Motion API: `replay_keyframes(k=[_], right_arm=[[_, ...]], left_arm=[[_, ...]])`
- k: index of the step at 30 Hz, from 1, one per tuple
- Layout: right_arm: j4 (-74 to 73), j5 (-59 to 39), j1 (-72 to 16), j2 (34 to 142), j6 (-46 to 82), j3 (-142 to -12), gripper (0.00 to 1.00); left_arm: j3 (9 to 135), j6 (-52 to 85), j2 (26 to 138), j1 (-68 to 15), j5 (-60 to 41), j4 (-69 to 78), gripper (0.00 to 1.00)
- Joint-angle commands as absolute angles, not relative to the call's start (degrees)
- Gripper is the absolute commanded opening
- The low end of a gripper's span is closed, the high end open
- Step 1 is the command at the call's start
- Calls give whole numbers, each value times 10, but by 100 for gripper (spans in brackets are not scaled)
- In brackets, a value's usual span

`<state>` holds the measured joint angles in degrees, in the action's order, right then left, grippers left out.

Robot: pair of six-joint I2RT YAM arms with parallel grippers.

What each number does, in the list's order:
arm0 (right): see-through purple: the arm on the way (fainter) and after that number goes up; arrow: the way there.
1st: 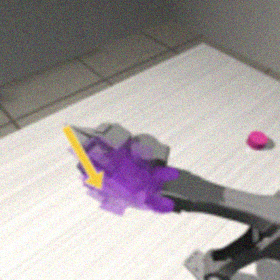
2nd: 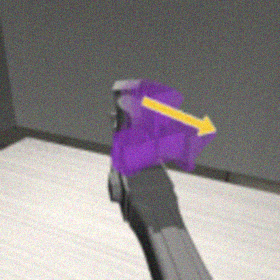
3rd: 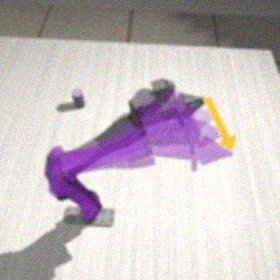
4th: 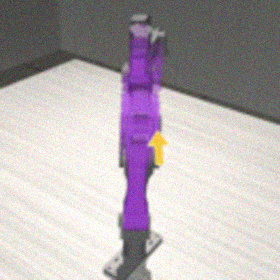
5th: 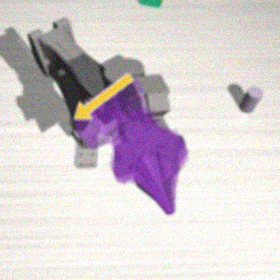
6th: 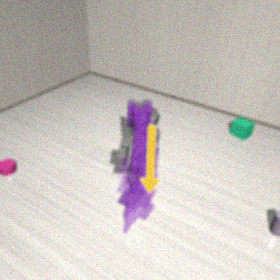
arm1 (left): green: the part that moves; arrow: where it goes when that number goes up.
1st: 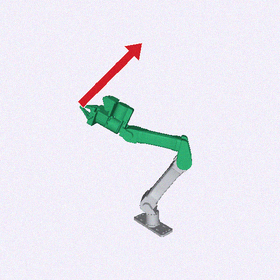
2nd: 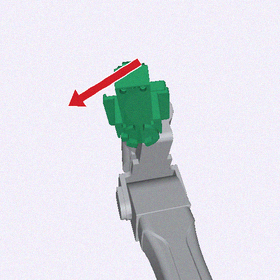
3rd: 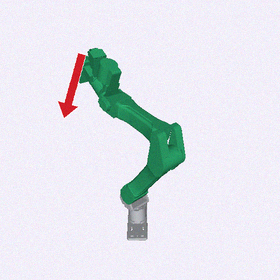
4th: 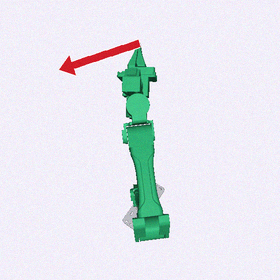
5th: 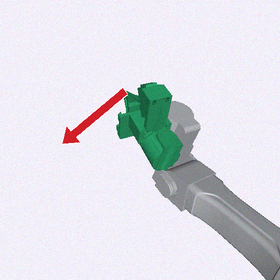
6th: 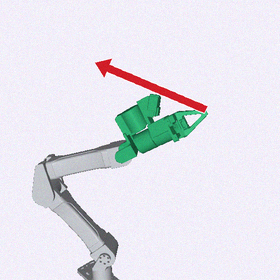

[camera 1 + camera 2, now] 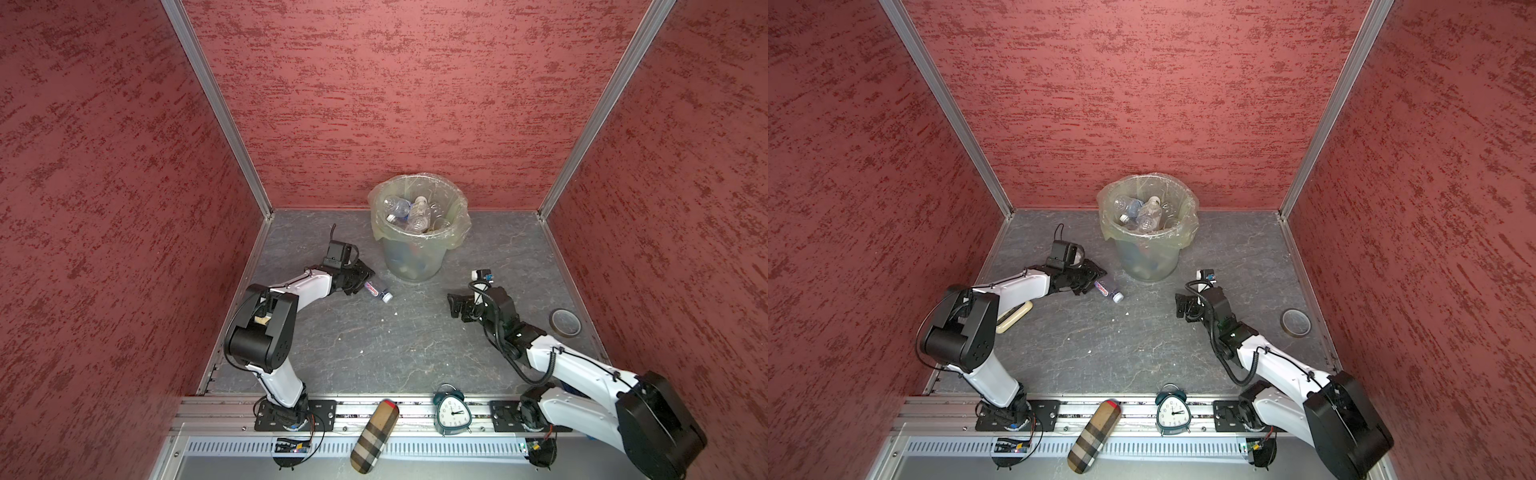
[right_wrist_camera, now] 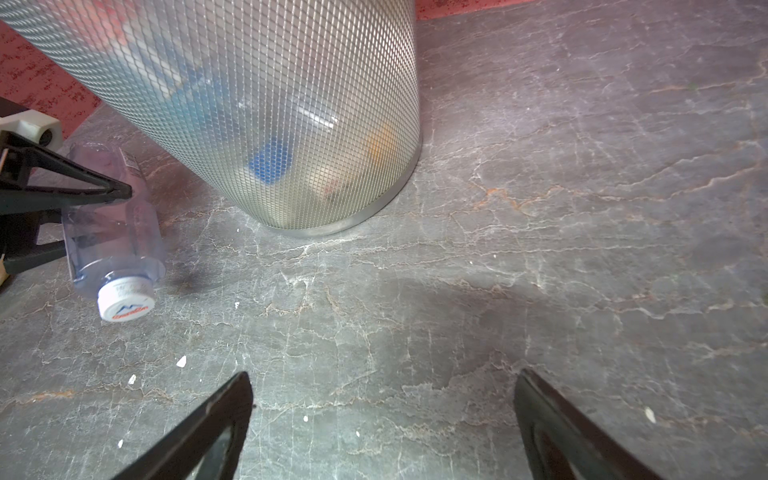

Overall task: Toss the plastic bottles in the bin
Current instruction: 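Lift the purple-labelled bottle upright with the left gripper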

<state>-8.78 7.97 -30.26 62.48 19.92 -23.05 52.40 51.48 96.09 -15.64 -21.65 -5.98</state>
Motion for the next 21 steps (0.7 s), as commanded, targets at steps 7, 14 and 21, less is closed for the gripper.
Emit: replay_keyframes(k=[7, 14, 21], right_arm=[[-100, 89, -302, 622, 198, -231, 98], [-102, 90, -302, 625, 198, -231, 98], [-104, 89, -302, 631, 199, -233, 98]], left_arm=[[460, 376, 863, -163, -252, 32, 46], [435, 267, 752, -210, -162, -33, 45], [416, 196, 640, -260, -90, -90, 45]])
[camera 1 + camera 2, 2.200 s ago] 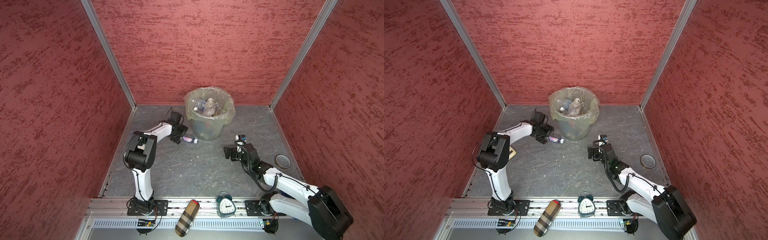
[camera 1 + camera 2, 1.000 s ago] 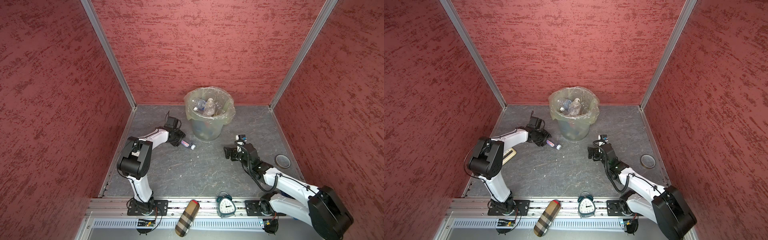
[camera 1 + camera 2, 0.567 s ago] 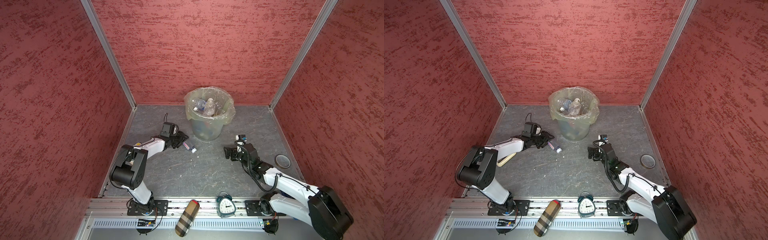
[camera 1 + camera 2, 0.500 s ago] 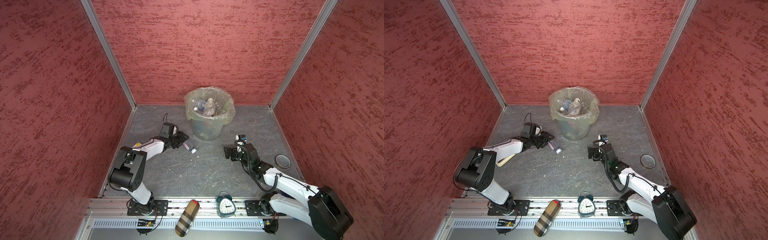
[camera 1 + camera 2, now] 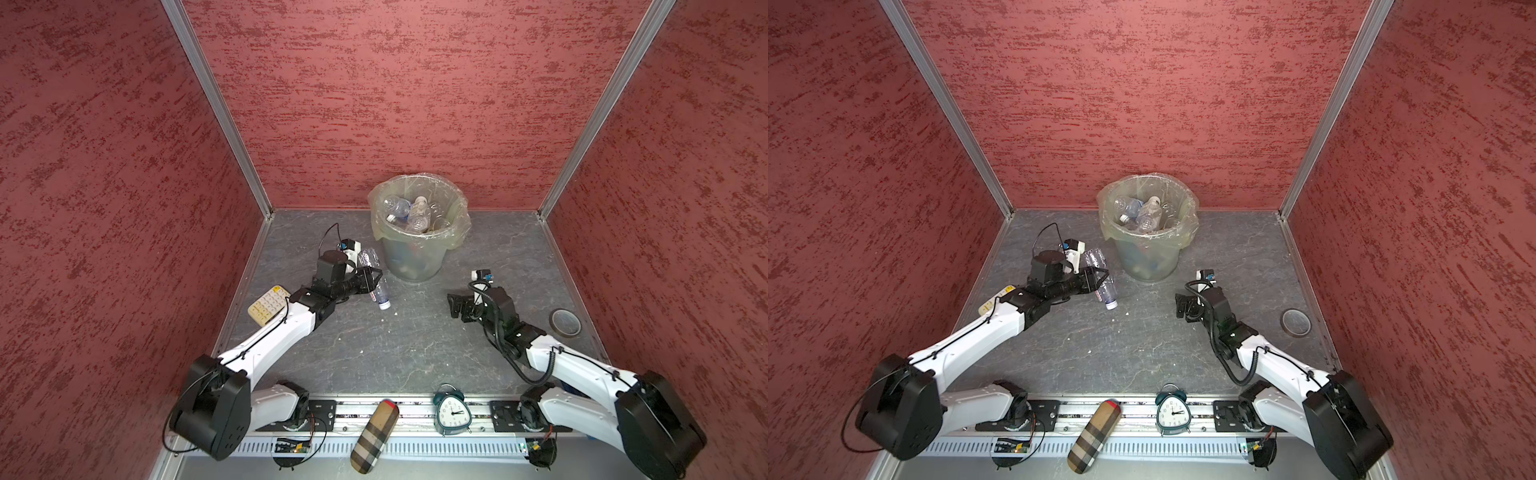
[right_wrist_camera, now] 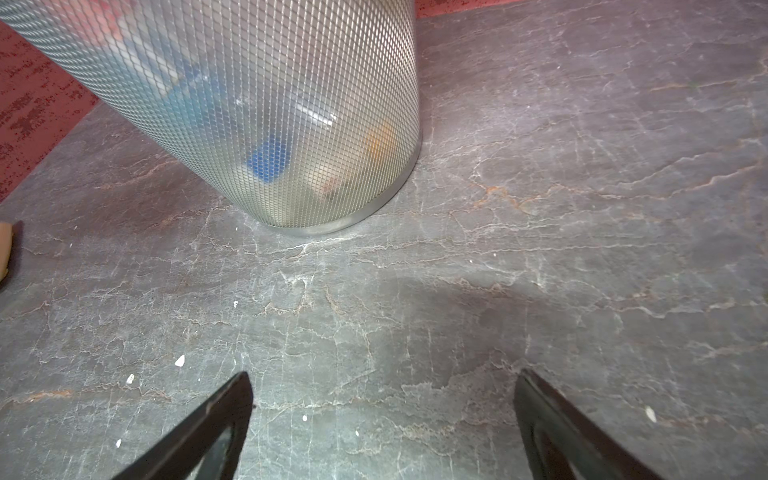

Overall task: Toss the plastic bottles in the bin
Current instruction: 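Lift the purple-labelled bottle upright with the left gripper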

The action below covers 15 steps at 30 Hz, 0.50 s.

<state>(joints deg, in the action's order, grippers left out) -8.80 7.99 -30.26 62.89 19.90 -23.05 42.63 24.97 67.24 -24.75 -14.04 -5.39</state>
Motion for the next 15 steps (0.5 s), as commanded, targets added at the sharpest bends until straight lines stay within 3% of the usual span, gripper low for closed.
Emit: replay_keyframes(k=[1, 15], right_arm=[[-103, 89, -302, 631, 199, -232, 98], [-107, 85, -302, 637, 199, -233, 98]], left_arm=[[411, 192, 626, -264, -82, -97, 45], [343, 179, 413, -297, -34, -196, 45]])
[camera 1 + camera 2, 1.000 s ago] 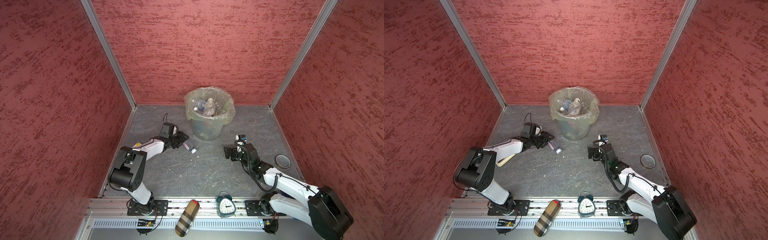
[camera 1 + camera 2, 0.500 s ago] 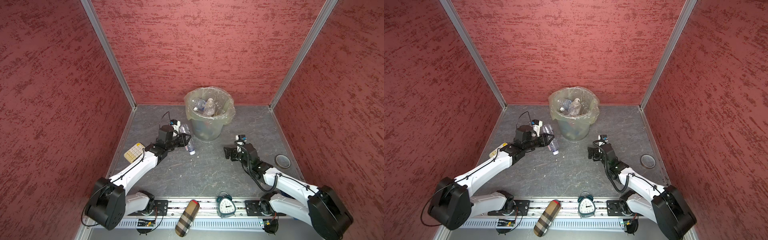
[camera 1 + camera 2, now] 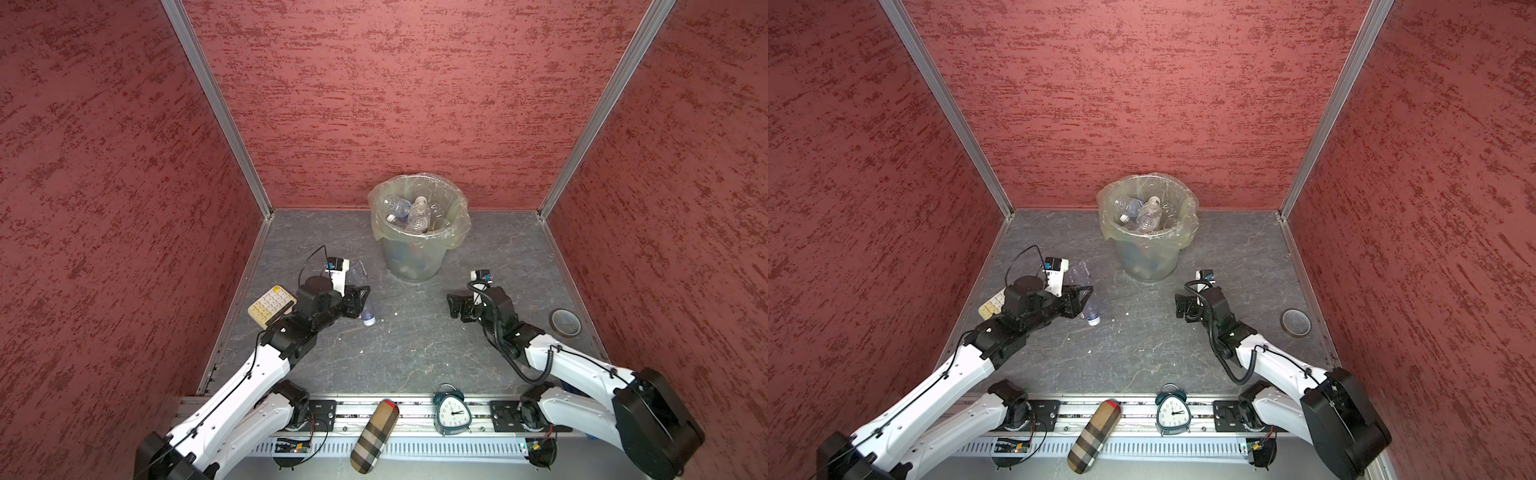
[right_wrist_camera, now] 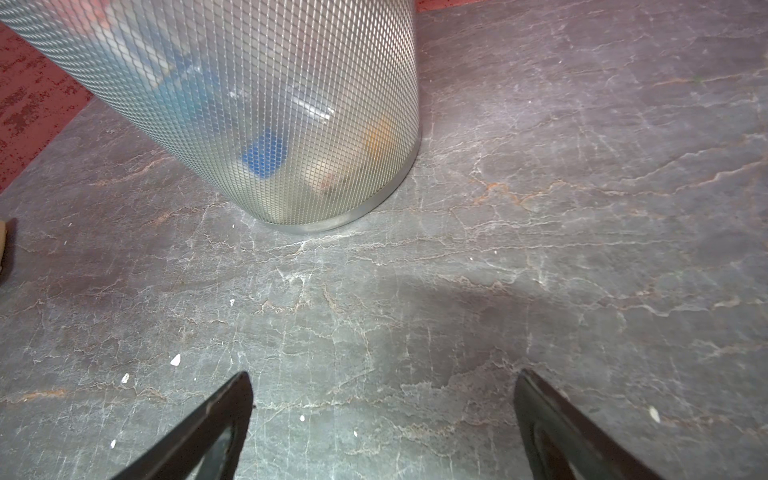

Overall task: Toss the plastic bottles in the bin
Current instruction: 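Lift the purple-labelled bottle upright with the left gripper, then carry the purple-labelled bottle with the left gripper over the bin and release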

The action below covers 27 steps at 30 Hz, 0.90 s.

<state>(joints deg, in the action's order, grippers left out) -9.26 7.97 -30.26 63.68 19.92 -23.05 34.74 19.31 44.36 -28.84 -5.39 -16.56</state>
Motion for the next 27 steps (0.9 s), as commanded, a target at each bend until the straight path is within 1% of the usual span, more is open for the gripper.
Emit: replay_keyframes(k=[1, 8, 12, 15, 18, 21, 24, 27], right_arm=[[-108, 84, -302, 638, 199, -234, 98], [-107, 77, -302, 636, 198, -233, 98], [-107, 78, -302, 635, 197, -233, 98], [-107, 76, -302, 636, 197, -233, 98], [-104, 72, -302, 637, 196, -235, 98], [-102, 71, -303, 635, 196, -235, 98], [-101, 72, -302, 636, 195, -236, 98], [-100, 71, -302, 639, 196, -237, 98]], left_arm=[[342, 178, 401, -300, -31, -206, 45], [341, 165, 320, -316, -16, -274, 46], [343, 168, 313, -321, -14, -281, 46], [367, 170, 327, -326, -17, -277, 47], [415, 166, 357, -340, -5, -268, 47], [472, 158, 411, -344, -5, -242, 47], [563, 148, 493, -345, -13, -205, 47], [684, 131, 597, -345, -27, -157, 47]])
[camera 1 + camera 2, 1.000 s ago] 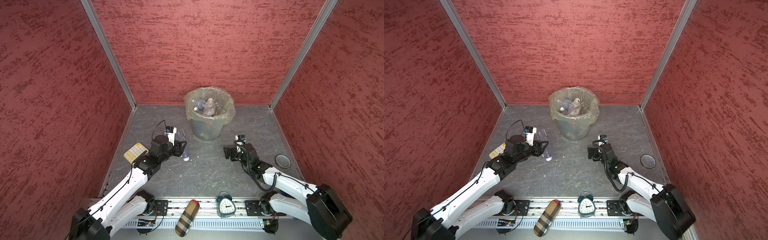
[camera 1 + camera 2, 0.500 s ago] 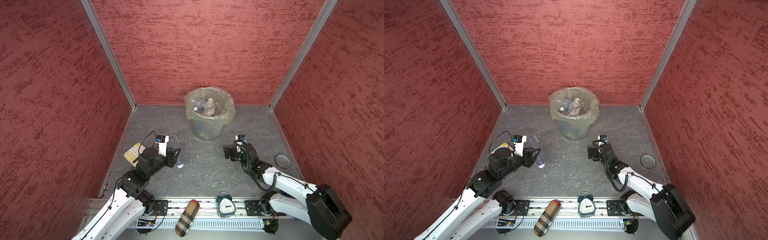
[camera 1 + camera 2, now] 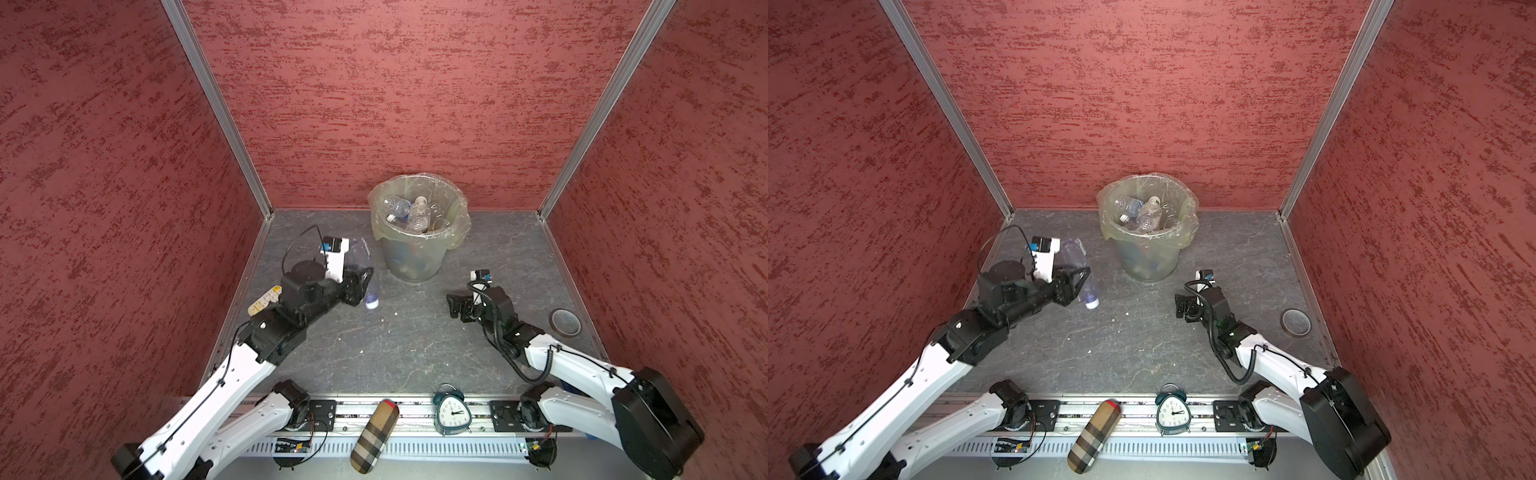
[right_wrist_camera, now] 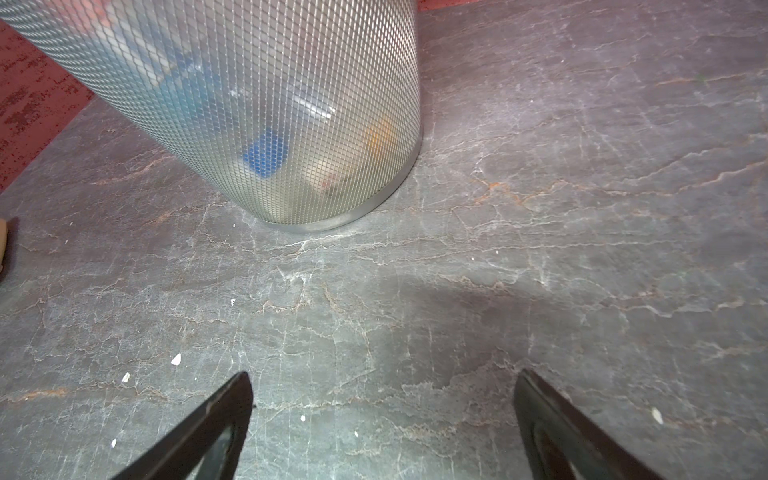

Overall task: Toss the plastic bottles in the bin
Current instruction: 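Carry the purple-labelled bottle with the left gripper over the bin and release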

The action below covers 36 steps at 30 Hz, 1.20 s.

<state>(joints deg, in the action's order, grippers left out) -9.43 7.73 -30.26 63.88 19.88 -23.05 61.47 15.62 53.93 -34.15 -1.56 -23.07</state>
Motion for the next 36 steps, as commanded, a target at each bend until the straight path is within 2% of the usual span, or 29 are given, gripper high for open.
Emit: replay_keyframes(k=[1, 5, 6, 7, 8, 9, 11, 18, 36], right_arm=[[-100, 70, -302, 639, 195, -238, 98], [-99, 69, -303, 638, 194, -238, 98], [-97, 69, -302, 637, 195, -239, 98], [-98, 69, -303, 637, 195, -238, 98], [-96, 69, -302, 636, 195, -238, 99], [-96, 70, -302, 635, 196, -238, 98], [-96, 70, -302, 632, 196, -236, 98], [-99, 66, -302, 637, 195, -238, 98], [-99, 77, -302, 633, 195, -237, 99]], left_arm=[[731, 127, 650, -342, -33, -148, 47], [951, 135, 832, -317, -91, -131, 50], [1011, 141, 893, -308, -109, -139, 64], [1088, 147, 938, -302, -110, -161, 94], [1139, 153, 989, -296, -113, -195, 100], [1210, 161, 1025, -290, -110, -235, 99], [1264, 169, 1066, -286, -96, -277, 99], [1138, 172, 1008, -279, -98, -187, 99], [897, 160, 828, -267, -111, -144, 99]])
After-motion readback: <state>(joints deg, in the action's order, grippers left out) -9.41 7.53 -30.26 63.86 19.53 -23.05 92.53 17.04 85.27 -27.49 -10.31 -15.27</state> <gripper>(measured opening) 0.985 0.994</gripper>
